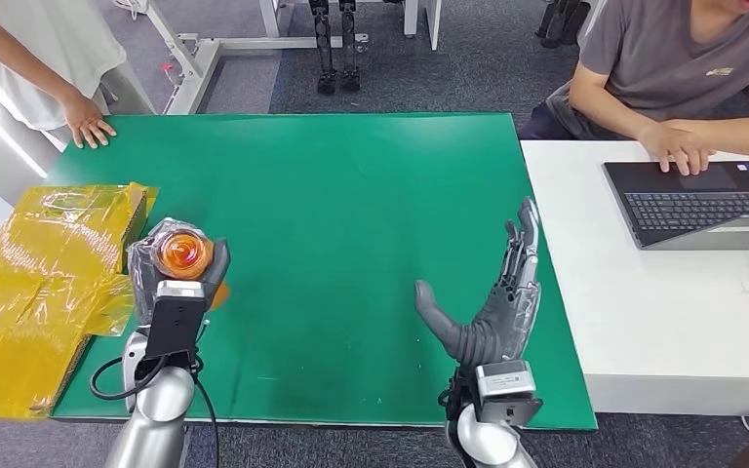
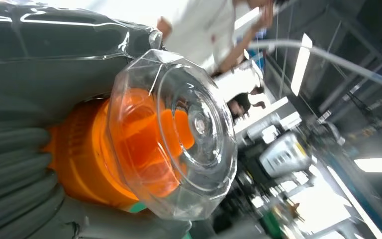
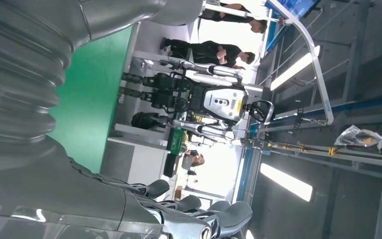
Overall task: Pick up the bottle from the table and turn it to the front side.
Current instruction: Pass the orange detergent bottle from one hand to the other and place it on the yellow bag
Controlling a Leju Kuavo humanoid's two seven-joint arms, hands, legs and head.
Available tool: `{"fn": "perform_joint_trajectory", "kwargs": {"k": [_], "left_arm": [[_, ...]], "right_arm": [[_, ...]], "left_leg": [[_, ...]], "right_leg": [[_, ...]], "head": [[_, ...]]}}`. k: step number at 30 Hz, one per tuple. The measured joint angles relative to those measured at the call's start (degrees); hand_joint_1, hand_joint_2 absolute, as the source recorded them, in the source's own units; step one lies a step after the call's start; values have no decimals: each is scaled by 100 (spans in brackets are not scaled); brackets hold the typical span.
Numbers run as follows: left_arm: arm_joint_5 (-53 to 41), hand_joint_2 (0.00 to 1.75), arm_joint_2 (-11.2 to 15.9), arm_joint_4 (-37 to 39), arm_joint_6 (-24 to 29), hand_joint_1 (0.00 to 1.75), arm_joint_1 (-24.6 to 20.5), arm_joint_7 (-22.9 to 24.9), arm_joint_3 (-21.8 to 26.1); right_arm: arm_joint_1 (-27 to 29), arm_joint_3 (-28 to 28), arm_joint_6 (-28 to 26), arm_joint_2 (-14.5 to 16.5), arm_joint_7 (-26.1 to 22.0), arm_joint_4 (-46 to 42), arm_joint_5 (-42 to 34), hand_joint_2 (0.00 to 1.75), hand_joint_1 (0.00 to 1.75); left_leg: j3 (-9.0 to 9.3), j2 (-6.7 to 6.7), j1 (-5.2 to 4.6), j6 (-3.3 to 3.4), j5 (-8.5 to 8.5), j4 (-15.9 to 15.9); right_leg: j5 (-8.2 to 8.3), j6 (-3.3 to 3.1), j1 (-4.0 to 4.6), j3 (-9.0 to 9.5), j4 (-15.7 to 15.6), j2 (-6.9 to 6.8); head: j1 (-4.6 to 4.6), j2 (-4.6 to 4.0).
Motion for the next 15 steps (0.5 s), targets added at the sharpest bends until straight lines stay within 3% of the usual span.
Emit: {"fn": "perform_joint_trajectory", "kwargs": {"k": [4, 8, 15], "left_arm": [[-1215, 175, 316, -3, 320, 175, -15, 496, 95], [-1805, 175, 641, 137, 300, 175, -169, 826, 174], [-3256, 175, 1152, 990, 171, 175, -647, 1141, 217]], "right_arm": [[100, -31, -1, 1, 0, -130, 29, 175, 0], [184, -51, 0, 0, 0, -224, 8, 175, 0], [290, -48, 4, -27, 0, -324, -140, 175, 0]], "left_leg": [[1, 0, 0, 0, 0, 0], [1, 0, 0, -3, 2, 0], [4, 2, 0, -7, 5, 0]], "right_leg": [[0, 0, 0, -1, 0, 0], [0, 0, 0, -1, 0, 0], [1, -1, 0, -1, 1, 2]], "head": [[-1, 0], [0, 0], [0, 0]]}}
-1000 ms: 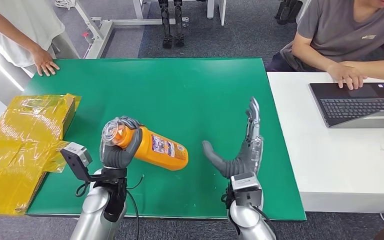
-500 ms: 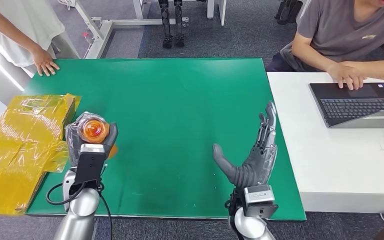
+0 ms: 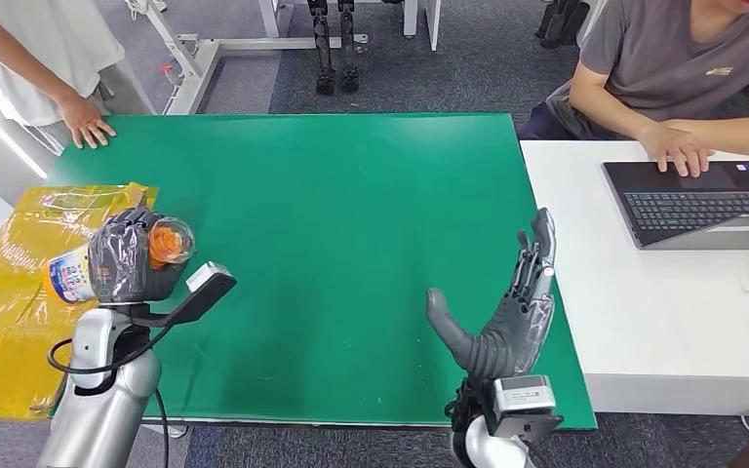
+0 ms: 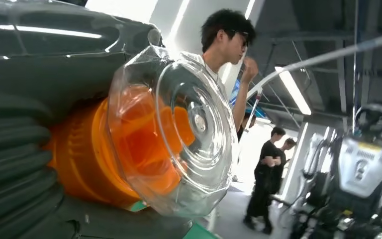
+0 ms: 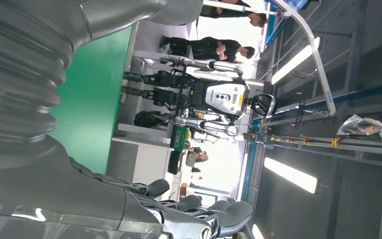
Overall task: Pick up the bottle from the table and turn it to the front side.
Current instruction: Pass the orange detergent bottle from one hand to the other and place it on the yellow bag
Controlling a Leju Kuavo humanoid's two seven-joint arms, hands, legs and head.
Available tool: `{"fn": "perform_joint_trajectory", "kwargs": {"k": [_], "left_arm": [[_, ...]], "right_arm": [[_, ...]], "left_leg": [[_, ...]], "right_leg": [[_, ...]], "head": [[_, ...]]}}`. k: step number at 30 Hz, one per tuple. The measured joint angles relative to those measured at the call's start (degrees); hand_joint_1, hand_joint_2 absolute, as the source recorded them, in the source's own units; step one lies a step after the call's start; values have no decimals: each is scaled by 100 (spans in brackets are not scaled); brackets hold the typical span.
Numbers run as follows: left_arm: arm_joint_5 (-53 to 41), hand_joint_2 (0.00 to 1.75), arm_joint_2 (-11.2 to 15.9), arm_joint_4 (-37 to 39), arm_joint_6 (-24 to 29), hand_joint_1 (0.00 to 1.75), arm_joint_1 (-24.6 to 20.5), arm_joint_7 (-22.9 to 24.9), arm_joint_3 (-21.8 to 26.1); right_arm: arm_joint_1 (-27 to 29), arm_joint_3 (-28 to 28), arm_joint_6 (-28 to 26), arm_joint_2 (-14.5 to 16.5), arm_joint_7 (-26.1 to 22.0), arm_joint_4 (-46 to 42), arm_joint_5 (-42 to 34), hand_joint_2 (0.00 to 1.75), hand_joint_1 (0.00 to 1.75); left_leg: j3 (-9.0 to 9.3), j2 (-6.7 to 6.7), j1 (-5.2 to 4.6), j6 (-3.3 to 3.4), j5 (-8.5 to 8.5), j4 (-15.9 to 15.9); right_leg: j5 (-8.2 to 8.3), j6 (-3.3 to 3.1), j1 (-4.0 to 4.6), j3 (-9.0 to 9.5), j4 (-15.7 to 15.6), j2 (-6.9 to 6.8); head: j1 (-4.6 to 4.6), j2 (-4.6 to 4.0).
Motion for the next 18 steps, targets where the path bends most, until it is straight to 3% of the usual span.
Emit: {"fn": "perform_joint_trajectory", "kwargs": {"k": [6, 10, 18], "left_arm": [[-626, 175, 349, 1088, -298, 175, -450, -173, -239], [-675, 175, 577, 2055, -633, 175, -919, -427, -473], [-760, 175, 976, 3711, -874, 175, -1605, -472, -695]], "right_arm": [[30, 5, 8, -32, 0, -60, -80, 175, 0], [54, 4, 1, -51, 0, -113, -123, 175, 0], [233, -2, -2, -113, 0, -263, -158, 175, 0]], "left_leg": [[1, 4, 0, -1, 0, 0], [1, 8, 1, -1, 1, 0], [2, 12, 2, -2, 1, -1]], "right_leg": [[0, 0, 0, -2, 0, 5], [1, -1, 0, -1, 2, 9], [1, -2, 1, -3, 4, 14]], "head": [[0, 0], [0, 0], [-1, 0]]}}
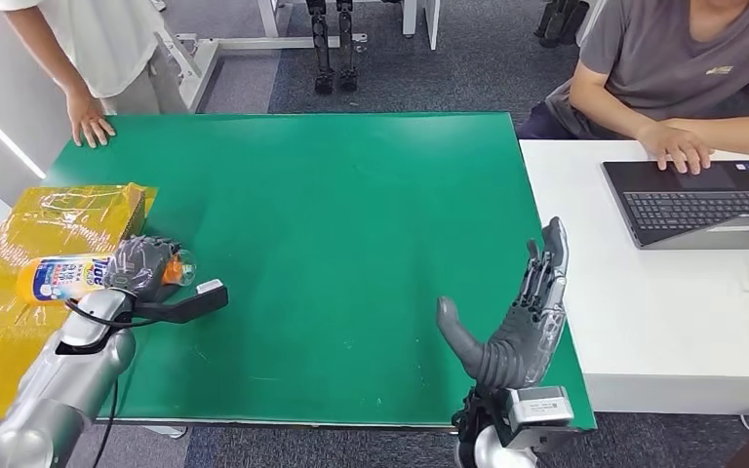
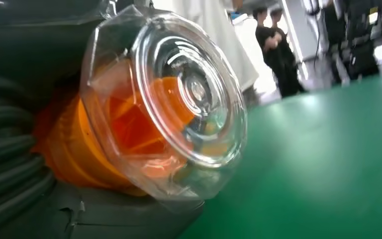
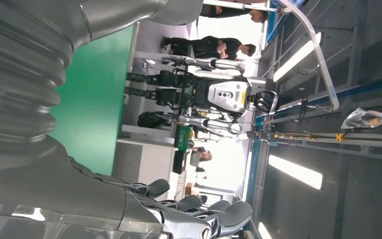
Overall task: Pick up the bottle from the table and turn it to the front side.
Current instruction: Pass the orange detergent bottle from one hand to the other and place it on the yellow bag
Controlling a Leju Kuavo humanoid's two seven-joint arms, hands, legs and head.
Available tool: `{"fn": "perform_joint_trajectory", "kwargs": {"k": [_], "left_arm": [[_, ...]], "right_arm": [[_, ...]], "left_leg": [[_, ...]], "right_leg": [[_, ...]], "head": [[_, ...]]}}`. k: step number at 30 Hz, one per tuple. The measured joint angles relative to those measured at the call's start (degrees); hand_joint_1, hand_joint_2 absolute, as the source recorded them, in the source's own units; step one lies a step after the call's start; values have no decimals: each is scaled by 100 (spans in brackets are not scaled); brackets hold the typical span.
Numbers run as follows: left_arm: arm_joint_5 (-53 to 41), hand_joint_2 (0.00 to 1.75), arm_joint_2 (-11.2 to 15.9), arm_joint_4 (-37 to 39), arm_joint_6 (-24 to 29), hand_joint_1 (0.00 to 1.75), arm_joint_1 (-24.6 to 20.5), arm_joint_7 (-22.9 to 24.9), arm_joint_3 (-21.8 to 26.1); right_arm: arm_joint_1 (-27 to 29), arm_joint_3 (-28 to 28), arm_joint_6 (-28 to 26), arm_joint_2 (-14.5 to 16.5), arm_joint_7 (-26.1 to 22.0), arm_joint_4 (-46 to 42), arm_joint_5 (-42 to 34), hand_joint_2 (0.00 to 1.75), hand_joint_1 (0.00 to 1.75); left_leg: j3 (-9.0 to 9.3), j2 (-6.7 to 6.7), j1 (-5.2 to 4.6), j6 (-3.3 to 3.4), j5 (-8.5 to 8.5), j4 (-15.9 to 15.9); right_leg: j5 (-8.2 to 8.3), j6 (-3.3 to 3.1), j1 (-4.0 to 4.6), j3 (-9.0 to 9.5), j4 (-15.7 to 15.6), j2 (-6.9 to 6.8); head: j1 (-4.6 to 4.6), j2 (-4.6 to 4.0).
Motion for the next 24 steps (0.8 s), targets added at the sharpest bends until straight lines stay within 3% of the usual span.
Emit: {"fn": "perform_joint_trajectory", "kwargs": {"k": [10, 24], "left_arm": [[-127, 175, 243, 941, -256, 175, -311, 102, -84], [-202, 175, 238, 1130, -77, 175, -322, -118, -246]], "right_arm": [[71, -2, 89, -36, 0, -71, -22, 175, 0], [91, -2, 204, -62, 0, -68, -16, 175, 0]], "left_leg": [[-1, -2, 0, 0, 0, 0], [-1, -3, 0, 0, 0, 0]], "right_leg": [[0, 0, 0, 2, 0, -1], [0, 0, 0, 1, 0, -2]], "head": [[2, 0], [2, 0]]}}
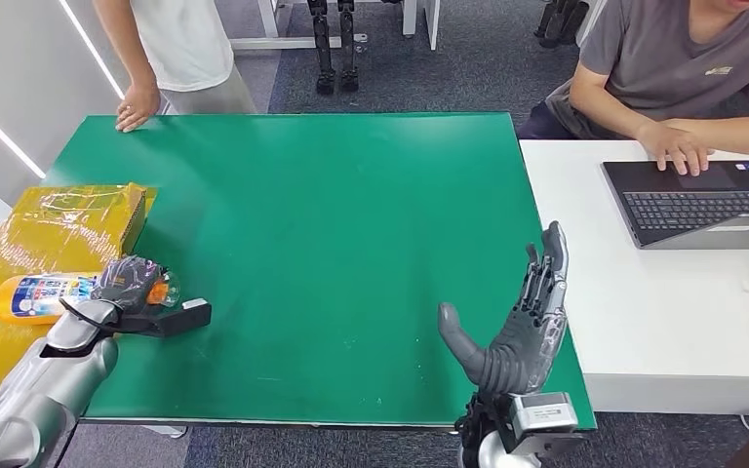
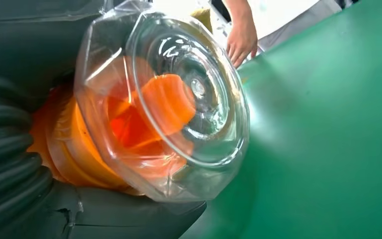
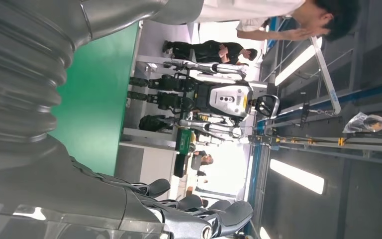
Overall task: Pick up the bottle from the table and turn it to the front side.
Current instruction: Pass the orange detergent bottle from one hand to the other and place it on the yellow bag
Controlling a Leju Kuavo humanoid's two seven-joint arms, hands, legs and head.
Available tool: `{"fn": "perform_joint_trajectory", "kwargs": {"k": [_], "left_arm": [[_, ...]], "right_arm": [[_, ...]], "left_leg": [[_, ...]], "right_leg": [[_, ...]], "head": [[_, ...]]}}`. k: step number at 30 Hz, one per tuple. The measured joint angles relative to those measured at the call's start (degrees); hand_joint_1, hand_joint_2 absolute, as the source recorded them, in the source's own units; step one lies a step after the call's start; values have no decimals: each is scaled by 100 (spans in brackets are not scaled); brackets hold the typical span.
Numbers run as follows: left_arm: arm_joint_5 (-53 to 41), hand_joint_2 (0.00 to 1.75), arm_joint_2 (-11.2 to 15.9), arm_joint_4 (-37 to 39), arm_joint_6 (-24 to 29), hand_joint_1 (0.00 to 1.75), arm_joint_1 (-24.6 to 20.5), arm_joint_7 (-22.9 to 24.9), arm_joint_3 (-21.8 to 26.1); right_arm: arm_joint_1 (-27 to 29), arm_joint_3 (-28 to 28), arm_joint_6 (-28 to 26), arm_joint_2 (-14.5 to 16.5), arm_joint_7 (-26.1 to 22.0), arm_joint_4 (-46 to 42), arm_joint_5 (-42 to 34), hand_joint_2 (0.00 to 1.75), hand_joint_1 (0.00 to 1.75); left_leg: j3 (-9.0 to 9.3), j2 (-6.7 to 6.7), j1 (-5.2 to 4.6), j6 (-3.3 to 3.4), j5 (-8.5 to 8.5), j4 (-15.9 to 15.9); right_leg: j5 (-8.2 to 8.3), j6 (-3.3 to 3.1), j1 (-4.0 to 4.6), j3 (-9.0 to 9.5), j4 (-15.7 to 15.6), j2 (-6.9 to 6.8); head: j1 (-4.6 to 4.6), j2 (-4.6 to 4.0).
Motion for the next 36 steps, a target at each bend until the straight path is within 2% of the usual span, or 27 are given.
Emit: {"fn": "perform_joint_trajectory", "kwargs": {"k": [14, 15, 18, 19, 20, 36], "left_arm": [[122, 175, -130, -17, 192, 175, 150, -321, -74], [136, 175, -128, -23, 192, 164, 161, -330, -74], [167, 175, -121, -45, 192, 37, 194, -340, -75], [172, 175, -117, -49, 191, 4, 210, -340, -75], [177, 175, -114, -57, 190, 0, 228, -339, -75], [204, 175, -99, -308, 271, 0, 310, -195, -74]], "right_arm": [[39, -2, 110, -6, 0, 0, 33, 175, 0], [52, -2, 111, -9, 0, 0, 38, 175, 0], [84, -2, 114, -19, 0, 0, 48, 175, 0], [89, -2, 115, -22, 0, 0, 49, 175, 0], [94, -3, 120, -26, 0, -1, 49, 175, 0], [124, -13, 200, -72, 0, -2, 109, 175, 0]], "left_leg": [[1, -4, 0, 0, 0, 0], [1, -4, 0, 0, 0, 0], [2, -4, 0, 0, 0, -1], [3, -3, 0, 0, 0, -1], [3, -3, 0, 0, 0, -1], [14, -3, -1, -2, 2, -2]], "right_leg": [[0, 0, 0, 4, 0, -3], [0, 0, 0, 4, 0, -3], [0, 0, 0, 5, 0, -3], [0, 0, 0, 6, 0, -3], [0, 0, 0, 6, 0, -3], [0, 0, 0, 13, 3, -3]], "head": [[-1, 0], [-1, 0], [0, 0], [0, 0], [0, 0], [0, 0]]}}
